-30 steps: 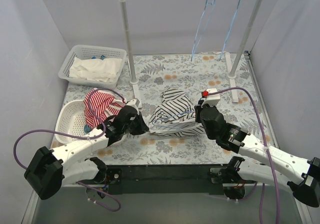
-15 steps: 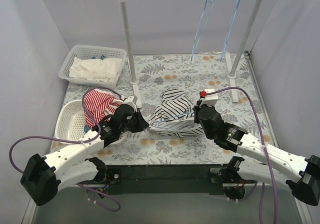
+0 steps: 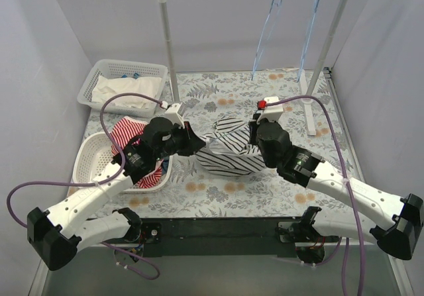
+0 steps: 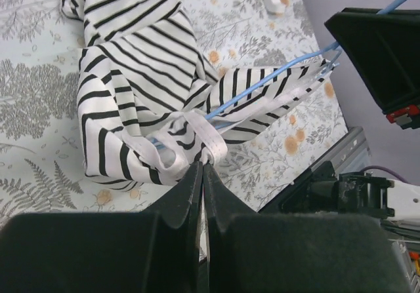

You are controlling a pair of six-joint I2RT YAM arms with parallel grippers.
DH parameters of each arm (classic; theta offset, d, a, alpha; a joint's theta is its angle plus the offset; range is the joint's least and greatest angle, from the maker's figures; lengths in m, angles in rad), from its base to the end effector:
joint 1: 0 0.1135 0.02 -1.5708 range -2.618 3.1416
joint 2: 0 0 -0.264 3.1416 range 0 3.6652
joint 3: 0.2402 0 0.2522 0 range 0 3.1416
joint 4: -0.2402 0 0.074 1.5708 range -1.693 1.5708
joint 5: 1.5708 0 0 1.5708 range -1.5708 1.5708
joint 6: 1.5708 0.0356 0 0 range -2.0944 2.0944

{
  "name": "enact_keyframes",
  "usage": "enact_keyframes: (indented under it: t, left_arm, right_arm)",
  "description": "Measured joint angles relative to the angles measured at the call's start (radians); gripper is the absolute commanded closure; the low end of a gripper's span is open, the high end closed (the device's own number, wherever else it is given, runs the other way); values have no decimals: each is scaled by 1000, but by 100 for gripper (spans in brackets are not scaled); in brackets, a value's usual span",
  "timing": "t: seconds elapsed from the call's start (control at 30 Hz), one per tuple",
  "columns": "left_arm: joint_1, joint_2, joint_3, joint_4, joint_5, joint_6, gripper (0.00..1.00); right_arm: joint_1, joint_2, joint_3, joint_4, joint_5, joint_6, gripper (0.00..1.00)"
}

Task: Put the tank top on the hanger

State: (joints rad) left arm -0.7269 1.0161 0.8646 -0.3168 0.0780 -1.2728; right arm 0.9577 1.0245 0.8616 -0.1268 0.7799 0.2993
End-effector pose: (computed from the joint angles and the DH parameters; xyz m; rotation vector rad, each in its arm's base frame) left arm 0.1699 -0.1548 0.3108 -0.5698 2.2412 -1.2447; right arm 0.1525 0.1733 0.3302 -0.0568 1.7779 0.1799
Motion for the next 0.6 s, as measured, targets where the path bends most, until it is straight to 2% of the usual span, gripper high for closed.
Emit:
enact_keyframes:
  t: [0.17,0.27,0.6]
  left_arm:
    - [0,-1,105,-75,-21,17,100]
    - [0,-3,170,-139,-82,33,100]
    - [0,-14,335,-297,-179,127,100]
  right_arm:
    - [0,30,147,30,42,-91,99]
    - [0,36,208,48,60,-141,99]
    - [0,63,272,45,28,-219,99]
